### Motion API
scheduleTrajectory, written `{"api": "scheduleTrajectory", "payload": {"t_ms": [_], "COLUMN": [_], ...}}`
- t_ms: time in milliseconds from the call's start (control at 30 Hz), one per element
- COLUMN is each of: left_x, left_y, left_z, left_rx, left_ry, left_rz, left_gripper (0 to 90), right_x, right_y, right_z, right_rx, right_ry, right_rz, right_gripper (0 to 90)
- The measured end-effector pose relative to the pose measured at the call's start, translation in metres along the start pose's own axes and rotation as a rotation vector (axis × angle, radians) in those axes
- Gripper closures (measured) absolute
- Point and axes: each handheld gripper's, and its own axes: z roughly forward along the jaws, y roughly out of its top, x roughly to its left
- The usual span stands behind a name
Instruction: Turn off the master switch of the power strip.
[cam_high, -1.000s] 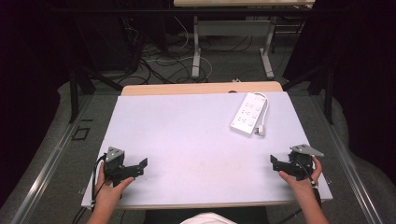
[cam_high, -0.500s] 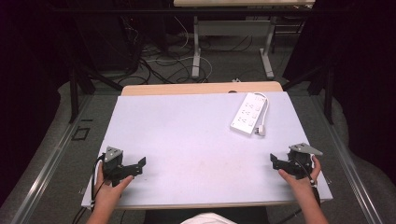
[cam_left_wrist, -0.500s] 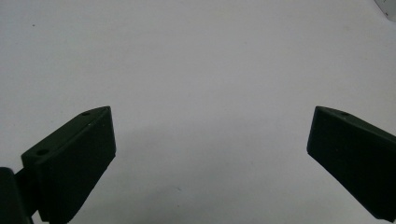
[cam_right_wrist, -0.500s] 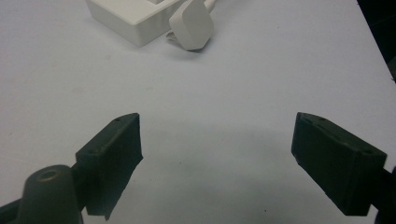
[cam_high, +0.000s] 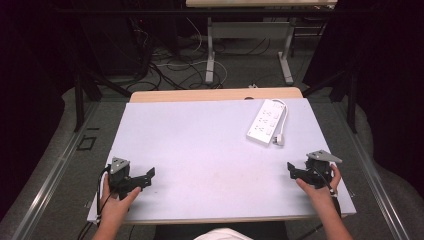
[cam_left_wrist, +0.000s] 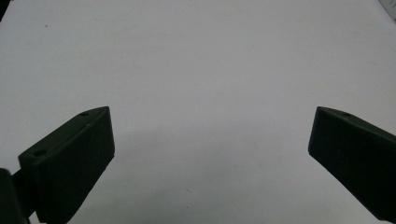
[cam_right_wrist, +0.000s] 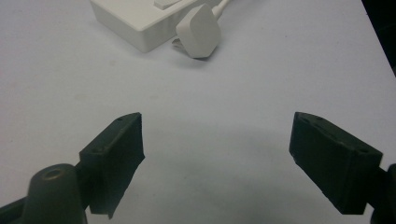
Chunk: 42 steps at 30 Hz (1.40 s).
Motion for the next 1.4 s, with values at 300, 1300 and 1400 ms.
{"api": "scheduleTrajectory", "payload": {"t_ms": [300, 1300, 1400], "left_x": [0.0, -0.001, -0.001], "left_y": [0.0, -0.001, -0.001], "left_z": [-0.003, -0.002, -0.002], "left_rx": [-0.013, -0.008, -0.007], "left_ry": [-0.007, -0.011, -0.012], "left_rz": [0.008, 0.019, 0.02], "left_gripper": [0.4, 0.4, 0.4], "right_x": [0.003, -0.005, -0.005], "right_y": [0.01, 0.05, 0.054], "right_z": [0.003, 0.004, 0.005], "right_rx": [0.015, 0.029, 0.031], "right_ry": [0.018, 0.064, 0.058], "right_rz": [-0.044, -0.053, -0.046], "right_gripper": [24.6, 30.3, 31.4]}}
